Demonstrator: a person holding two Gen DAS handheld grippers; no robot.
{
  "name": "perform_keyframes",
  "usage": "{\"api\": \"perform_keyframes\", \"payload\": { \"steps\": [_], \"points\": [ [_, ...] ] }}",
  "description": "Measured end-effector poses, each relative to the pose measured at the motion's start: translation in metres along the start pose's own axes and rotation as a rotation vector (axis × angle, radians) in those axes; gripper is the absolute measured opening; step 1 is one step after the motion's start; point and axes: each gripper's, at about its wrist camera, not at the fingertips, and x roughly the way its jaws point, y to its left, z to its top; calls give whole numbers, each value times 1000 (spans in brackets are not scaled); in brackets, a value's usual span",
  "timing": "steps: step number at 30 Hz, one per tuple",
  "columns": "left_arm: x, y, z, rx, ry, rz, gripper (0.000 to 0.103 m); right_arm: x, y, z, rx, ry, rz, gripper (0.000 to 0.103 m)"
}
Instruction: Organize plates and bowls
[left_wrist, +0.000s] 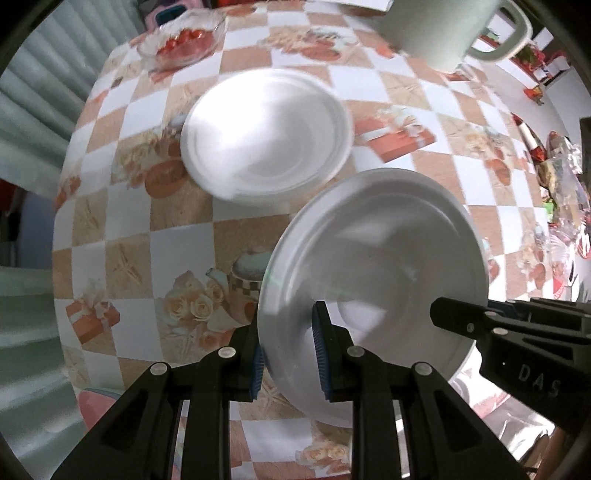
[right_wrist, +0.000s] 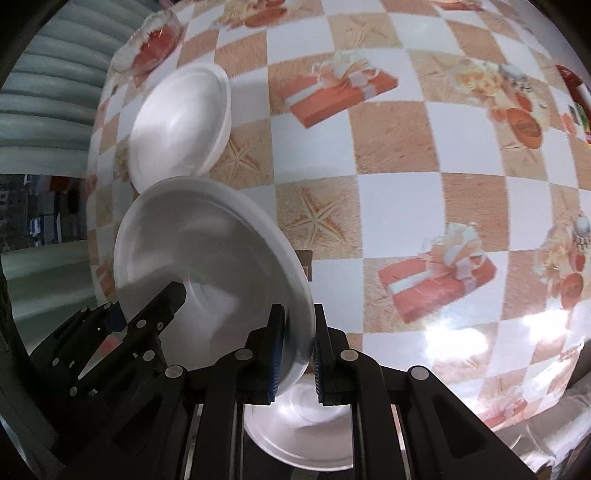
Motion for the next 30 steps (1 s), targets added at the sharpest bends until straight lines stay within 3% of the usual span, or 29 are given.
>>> {"api": "perform_keyframes", "payload": {
  "steps": [6,12,21,30],
  "points": [
    [-27,-18,-14,57,-24,-9,26,-23,-11,-21,25,-30,-1,15],
    [-24,-30,-43,130,-12,-27,26,-32,-27,-52,69,-32,-8,15],
    [-9,-53,-84,266,66,-38,26,-18,-54,-103,147,28,-23,16],
    [7,-57,-98,308,125,-51,26,-4,-66,-124,190,62,-18,17]
  ]
}}
